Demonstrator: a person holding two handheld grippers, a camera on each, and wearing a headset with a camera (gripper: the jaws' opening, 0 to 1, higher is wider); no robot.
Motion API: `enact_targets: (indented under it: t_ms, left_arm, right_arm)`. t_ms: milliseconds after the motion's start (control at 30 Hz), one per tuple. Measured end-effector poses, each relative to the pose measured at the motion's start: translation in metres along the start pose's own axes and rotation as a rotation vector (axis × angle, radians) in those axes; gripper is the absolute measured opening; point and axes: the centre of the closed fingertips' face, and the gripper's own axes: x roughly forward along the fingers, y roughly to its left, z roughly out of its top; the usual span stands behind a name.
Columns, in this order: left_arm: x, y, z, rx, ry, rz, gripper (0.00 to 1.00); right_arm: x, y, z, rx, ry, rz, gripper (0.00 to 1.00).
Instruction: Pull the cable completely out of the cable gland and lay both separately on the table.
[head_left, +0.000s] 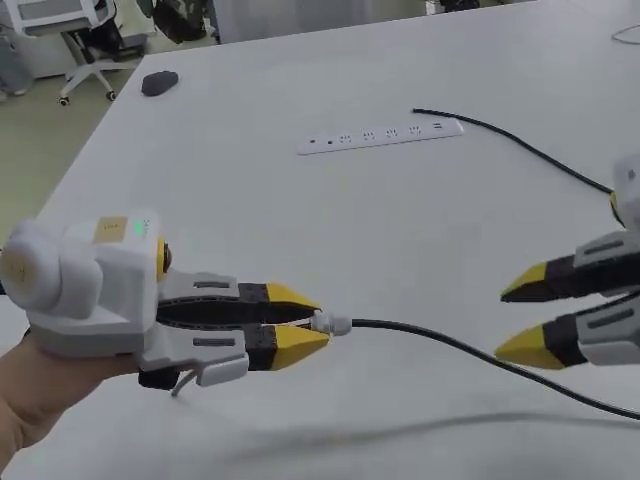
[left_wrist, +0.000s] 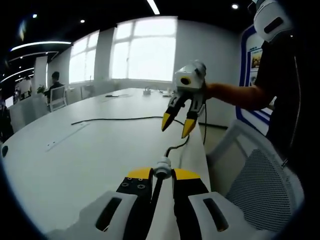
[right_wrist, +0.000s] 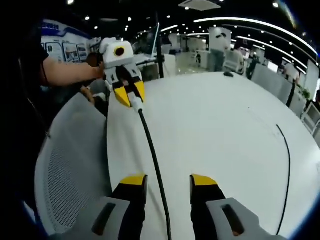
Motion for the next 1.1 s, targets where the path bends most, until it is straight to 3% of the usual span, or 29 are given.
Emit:
enact_targets:
  t_ms: [67, 133, 300, 433, 700, 967, 1100]
  left_arm:
    - [0.000, -0.001, 0.001, -0.002, -0.002, -0.003, 0.15]
    - [0.000, -0.002, 0.002, 0.002, 0.004, -0.007, 0.15]
    - [0.001, -0.004, 0.005, 0.015, 0.002, -0.010, 0.15]
    - [0.002, -0.006, 0.005, 0.039, 0.013, -0.010, 0.15]
    - [0.008, -0.009, 0.002, 0.045, 0.024, -0.024, 0.15]
    - [0.012, -0.009, 0.001, 0.049, 0.029, -0.034, 0.15]
    - [0.010, -0.007, 0.002, 0.056, 0.028, -0.024, 0.15]
  right_arm:
    - [0.009, 0.012, 0.022, -0.026, -0.047, 0.051, 0.26]
    - [0.020, 0.023, 0.028, -0.042, -0.024, 0.103, 0.24]
    - [0.045, 0.035, 0.041, -0.136, -0.003, 0.137, 0.18]
    - [0.056, 0.042, 0.040, -0.178, 0.034, 0.164, 0.14]
    - [0.064, 0.046, 0.042, -0.218, 0.031, 0.173, 0.01]
    - [0.065, 0.047, 0.040, -0.255, 0.023, 0.177, 0.00]
    - [0.059, 0.039, 0.033, -0.253, 0.032, 0.152, 0.00]
